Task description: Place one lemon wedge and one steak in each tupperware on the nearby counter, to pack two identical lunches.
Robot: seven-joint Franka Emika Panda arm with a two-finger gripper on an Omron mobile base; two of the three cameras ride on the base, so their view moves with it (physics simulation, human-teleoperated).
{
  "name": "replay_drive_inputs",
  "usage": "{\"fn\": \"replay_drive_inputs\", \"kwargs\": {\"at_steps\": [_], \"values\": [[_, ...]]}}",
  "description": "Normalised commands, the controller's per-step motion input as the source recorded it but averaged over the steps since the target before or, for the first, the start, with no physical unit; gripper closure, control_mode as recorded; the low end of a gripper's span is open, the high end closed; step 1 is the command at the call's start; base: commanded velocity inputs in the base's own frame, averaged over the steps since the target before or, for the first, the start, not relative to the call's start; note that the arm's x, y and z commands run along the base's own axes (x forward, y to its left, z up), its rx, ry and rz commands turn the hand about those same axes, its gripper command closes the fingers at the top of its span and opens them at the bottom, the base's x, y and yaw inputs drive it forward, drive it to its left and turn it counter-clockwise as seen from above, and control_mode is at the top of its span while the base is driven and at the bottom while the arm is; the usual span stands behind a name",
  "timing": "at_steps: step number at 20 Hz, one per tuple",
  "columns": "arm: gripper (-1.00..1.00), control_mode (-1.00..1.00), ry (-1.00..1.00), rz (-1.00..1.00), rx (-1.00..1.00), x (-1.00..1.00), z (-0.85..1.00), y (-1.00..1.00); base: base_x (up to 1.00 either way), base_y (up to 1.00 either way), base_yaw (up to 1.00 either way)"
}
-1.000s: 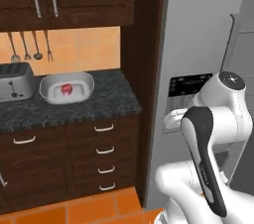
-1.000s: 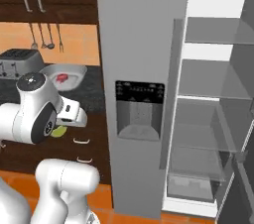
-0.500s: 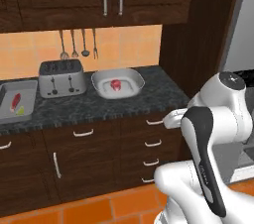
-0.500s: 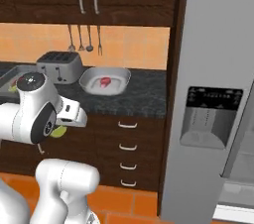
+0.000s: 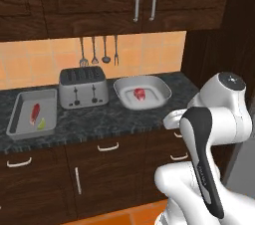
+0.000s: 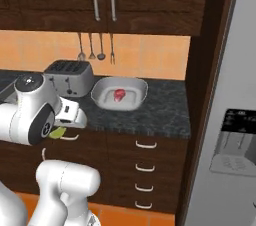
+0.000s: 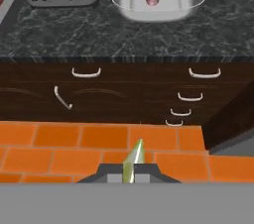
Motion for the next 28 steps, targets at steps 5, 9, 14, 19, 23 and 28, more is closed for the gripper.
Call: {"fn": "replay_drive_inputs", "kwargs": {"at_steps": [5,9,14,19,23,28], "values": [[1.00,1.00,0.00,0.00,0.00,0.00,0.00,0.00,0.82,0.00,0.03],[1.00,1.00,0.00,0.00,0.00,0.00,0.00,0.00,0.71,0.00,0.02],[1.00,1.00,0.00,0.00,0.00,0.00,0.00,0.00,0.57,0.00,0.02],[1.00,-1.00,-0.02,0.01,0.00,0.03,-0.01,0.00,0.24,0.00,0.03],[1.00,-1.00,-0.20,0.04,0.00,0.26,-0.13,0.00,0.00,0.00,0.00],[1.00,-1.00,-0.19,0.00,0.00,0.65,-0.24,-0.01,0.00,0.00,0.00]]}}
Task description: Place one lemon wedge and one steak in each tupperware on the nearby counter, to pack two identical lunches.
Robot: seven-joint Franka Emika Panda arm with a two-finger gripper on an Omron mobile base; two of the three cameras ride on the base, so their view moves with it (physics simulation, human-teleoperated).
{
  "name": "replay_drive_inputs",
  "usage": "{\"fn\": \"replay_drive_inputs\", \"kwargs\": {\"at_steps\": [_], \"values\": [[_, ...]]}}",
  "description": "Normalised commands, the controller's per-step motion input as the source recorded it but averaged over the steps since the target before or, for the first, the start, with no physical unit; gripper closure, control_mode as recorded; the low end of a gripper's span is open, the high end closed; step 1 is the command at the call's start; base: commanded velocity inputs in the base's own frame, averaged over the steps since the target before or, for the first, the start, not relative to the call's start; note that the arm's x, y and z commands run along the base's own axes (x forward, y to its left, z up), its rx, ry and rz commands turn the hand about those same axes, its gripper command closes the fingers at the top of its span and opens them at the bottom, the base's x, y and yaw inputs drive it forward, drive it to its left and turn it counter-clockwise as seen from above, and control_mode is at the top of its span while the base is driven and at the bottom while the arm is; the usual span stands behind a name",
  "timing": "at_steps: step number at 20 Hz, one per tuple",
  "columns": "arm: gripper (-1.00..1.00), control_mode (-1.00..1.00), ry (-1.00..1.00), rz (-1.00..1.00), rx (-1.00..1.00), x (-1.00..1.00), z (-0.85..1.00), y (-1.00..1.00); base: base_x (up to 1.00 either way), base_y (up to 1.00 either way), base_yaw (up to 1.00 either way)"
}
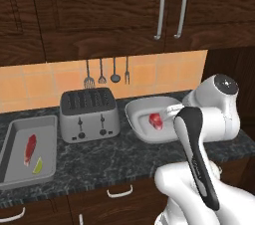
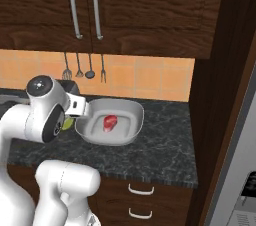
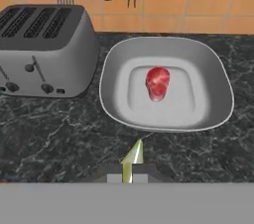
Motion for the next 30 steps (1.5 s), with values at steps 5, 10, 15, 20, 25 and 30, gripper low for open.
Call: {"fn": "replay_drive_inputs", "kwargs": {"at_steps": [5,10,15,20,25,30], "values": [[1.00,-1.00,-0.12,0.00,-0.01,0.95,-0.61,-0.21,0.00,0.00,0.00],[1.00,-1.00,-0.05,0.00,-0.06,0.78,-0.73,-0.17,0.00,0.00,0.00],[1.00,-1.00,0.00,0.00,0.00,0.70,-0.12,0.01,0.00,0.00,0.00],[1.00,-1.00,0.00,0.00,0.00,0.61,-0.22,0.13,0.00,0.00,0.00],[1.00,-1.00,0.01,0.00,0.00,0.08,-0.36,0.21,0.00,0.00,0.00],[1.00,-1.00,0.00,0.00,0.00,0.00,-0.21,0.16,0.00,0.00,0.00]]}}
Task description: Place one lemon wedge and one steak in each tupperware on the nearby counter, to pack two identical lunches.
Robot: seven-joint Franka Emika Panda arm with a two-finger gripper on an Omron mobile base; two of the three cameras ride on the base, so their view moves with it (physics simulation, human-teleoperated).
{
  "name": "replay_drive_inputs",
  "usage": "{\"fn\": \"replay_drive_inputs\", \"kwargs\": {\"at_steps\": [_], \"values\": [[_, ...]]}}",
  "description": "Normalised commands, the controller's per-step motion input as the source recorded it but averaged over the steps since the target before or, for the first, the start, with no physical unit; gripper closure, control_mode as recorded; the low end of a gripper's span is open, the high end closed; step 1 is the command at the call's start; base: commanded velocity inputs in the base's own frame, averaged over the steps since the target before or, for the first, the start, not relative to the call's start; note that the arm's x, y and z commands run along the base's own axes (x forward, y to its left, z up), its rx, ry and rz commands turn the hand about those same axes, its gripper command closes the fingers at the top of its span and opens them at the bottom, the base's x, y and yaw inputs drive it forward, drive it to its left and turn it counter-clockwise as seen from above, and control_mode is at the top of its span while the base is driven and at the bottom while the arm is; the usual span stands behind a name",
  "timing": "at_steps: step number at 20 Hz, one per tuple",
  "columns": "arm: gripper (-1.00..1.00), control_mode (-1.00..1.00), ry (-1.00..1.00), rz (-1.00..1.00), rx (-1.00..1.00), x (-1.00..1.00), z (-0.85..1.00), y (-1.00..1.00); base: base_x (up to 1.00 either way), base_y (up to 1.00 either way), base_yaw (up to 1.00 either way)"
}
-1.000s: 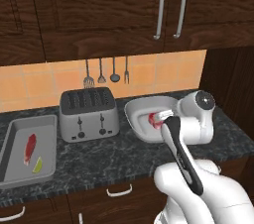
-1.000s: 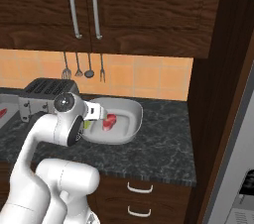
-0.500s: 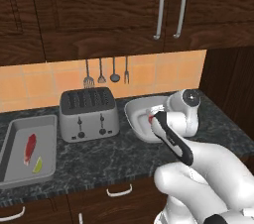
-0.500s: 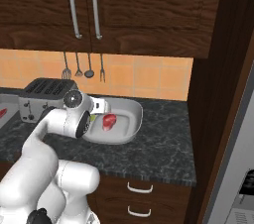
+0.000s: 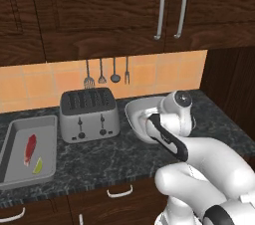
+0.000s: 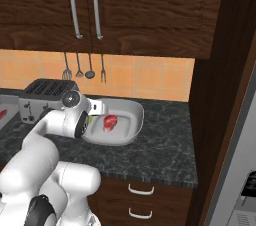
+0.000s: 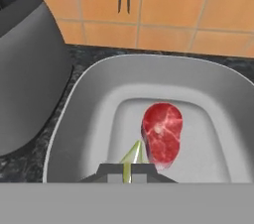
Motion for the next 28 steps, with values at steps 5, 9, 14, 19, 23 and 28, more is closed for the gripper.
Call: {"fn": "replay_drive_inputs", "kwargs": {"at_steps": [5,9,14,19,23,28], "values": [[-1.00,-1.00,0.00,0.03,0.00,0.00,-0.14,0.08,0.00,0.00,0.00],[-1.00,-1.00,0.00,0.03,0.00,0.00,-0.04,0.00,0.00,0.00,0.00],[-1.00,-1.00,0.07,0.00,0.00,-0.45,0.00,-0.03,0.00,0.00,0.00],[-1.00,-1.00,-0.01,0.00,0.00,-1.00,0.17,0.11,0.00,0.00,0.00],[-1.00,-1.00,-0.09,-0.01,0.00,-1.00,0.58,0.65,0.00,0.00,0.00],[-1.00,-1.00,-0.02,-0.05,0.00,-1.00,0.33,1.00,0.00,0.00,0.00]]}}
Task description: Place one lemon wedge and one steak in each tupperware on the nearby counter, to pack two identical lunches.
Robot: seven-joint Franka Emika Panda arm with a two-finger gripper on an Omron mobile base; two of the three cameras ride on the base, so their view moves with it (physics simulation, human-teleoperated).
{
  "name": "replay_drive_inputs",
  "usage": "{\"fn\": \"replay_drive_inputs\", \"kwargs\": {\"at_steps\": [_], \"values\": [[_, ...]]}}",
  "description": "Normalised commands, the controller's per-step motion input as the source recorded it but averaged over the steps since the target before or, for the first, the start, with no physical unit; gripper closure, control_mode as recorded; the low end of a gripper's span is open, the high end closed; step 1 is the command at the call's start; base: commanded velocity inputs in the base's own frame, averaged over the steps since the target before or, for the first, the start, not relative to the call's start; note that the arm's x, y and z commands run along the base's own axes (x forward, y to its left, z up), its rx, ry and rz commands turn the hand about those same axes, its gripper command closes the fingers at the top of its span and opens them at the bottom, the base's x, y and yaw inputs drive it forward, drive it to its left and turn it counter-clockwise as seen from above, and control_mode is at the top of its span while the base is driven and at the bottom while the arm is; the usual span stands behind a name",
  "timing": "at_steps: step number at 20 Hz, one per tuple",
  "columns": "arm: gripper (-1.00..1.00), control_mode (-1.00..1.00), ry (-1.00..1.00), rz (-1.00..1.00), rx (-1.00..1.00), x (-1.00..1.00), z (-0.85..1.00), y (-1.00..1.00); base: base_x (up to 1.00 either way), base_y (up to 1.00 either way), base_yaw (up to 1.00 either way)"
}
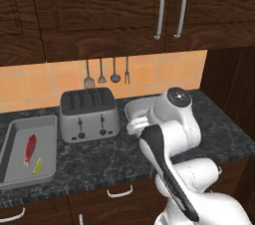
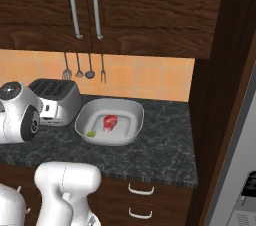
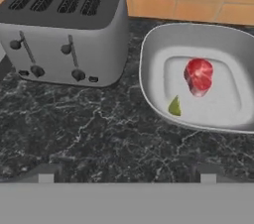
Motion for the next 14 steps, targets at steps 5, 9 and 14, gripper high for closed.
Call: {"fn": "replay_drive_inputs", "kwargs": {"at_steps": [5,9,14], "values": [[-1.00,-1.00,-0.04,-0.09,-0.03,-1.00,0.00,0.94,0.00,0.00,0.00],[-1.00,-1.00,0.00,-0.08,-0.04,-0.91,-0.03,0.92,0.00,0.00,0.00],[-1.00,-1.00,0.09,-0.02,-0.01,-0.04,-0.38,0.11,0.00,0.00,0.00]]}}
